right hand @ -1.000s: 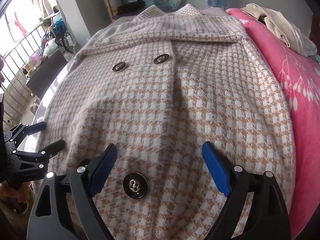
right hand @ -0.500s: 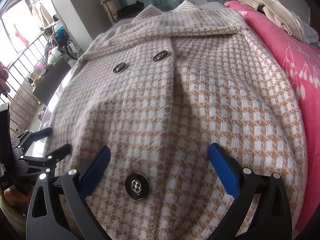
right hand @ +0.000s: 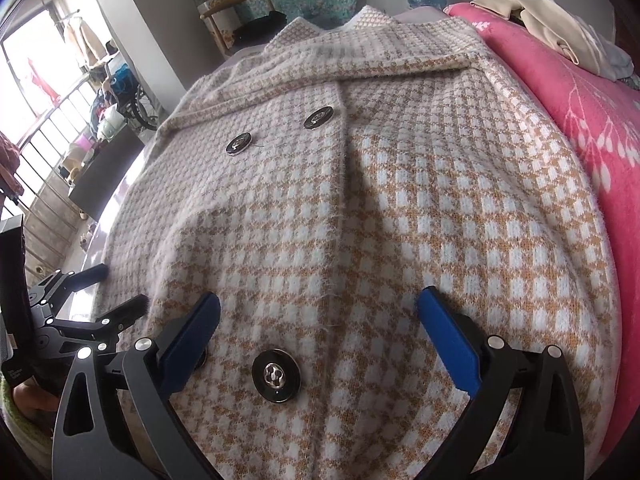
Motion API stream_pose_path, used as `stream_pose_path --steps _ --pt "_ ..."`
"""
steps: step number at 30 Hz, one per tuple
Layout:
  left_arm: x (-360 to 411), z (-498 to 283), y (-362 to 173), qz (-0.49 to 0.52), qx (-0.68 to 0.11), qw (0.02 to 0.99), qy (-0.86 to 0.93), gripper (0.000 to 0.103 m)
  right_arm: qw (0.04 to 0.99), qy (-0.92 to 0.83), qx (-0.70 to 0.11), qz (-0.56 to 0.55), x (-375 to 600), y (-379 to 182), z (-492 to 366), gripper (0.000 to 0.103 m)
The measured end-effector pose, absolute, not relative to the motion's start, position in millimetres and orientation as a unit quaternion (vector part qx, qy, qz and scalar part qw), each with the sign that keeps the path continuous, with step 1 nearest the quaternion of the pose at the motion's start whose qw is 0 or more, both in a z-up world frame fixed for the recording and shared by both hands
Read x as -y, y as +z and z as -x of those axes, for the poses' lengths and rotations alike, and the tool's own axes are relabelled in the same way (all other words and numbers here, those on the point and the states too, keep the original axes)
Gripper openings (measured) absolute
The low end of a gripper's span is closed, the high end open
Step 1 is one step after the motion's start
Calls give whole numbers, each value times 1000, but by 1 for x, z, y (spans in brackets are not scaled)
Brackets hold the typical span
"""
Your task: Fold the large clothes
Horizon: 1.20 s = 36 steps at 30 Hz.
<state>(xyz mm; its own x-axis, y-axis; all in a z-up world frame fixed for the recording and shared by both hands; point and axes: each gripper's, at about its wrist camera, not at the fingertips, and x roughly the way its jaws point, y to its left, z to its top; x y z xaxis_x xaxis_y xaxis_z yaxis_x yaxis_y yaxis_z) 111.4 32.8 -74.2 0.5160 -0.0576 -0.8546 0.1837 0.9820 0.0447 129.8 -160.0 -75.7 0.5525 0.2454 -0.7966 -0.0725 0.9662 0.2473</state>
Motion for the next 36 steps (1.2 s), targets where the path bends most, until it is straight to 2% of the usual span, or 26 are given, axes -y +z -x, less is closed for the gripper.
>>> stream_pose_path --steps 36 --pt "-33 -113 -72 -65 -489 867 -64 95 878 93 -458 -103 162 -76 -128 97"
